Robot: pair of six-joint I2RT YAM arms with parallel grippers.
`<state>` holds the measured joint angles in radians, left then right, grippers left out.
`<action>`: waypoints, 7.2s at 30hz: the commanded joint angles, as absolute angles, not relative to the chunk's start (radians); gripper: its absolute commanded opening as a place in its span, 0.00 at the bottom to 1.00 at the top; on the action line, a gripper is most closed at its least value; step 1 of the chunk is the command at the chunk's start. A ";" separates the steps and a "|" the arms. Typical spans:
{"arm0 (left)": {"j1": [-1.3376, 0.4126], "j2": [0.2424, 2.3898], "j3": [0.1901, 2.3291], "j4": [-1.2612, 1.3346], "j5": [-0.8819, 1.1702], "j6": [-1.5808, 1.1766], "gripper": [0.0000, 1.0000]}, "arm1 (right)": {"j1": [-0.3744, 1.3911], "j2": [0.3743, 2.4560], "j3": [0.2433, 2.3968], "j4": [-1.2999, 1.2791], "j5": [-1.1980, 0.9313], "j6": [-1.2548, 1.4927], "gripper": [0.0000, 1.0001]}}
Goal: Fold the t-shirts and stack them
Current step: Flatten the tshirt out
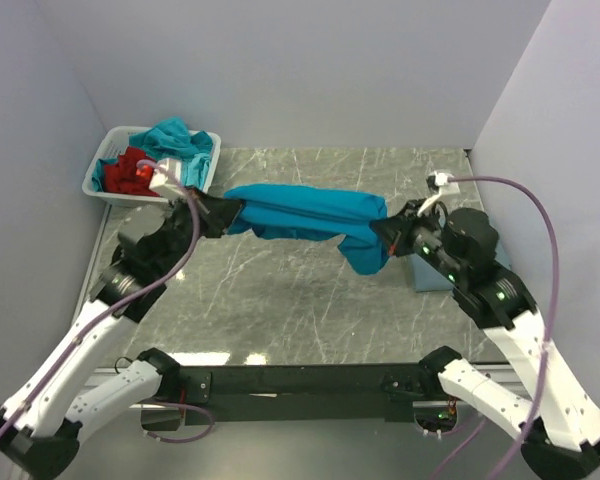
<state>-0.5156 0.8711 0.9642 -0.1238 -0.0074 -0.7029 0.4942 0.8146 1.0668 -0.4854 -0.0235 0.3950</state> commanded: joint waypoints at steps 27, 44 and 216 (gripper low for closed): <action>-0.390 1.166 0.921 -0.394 -0.224 -0.818 0.99 | 0.454 1.035 0.894 -0.721 0.226 0.502 0.79; -0.390 1.250 0.626 -0.226 -0.017 -0.864 0.98 | 0.453 1.002 0.594 -0.433 -0.190 0.525 0.79; -0.285 0.962 0.485 -0.562 -0.275 -1.140 0.92 | 0.293 0.874 0.701 -0.457 0.407 0.650 1.00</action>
<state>-0.2943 0.9257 0.4839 -0.6071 -0.2401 -1.1126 0.3035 0.8917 0.7105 -0.4831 0.3748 0.6308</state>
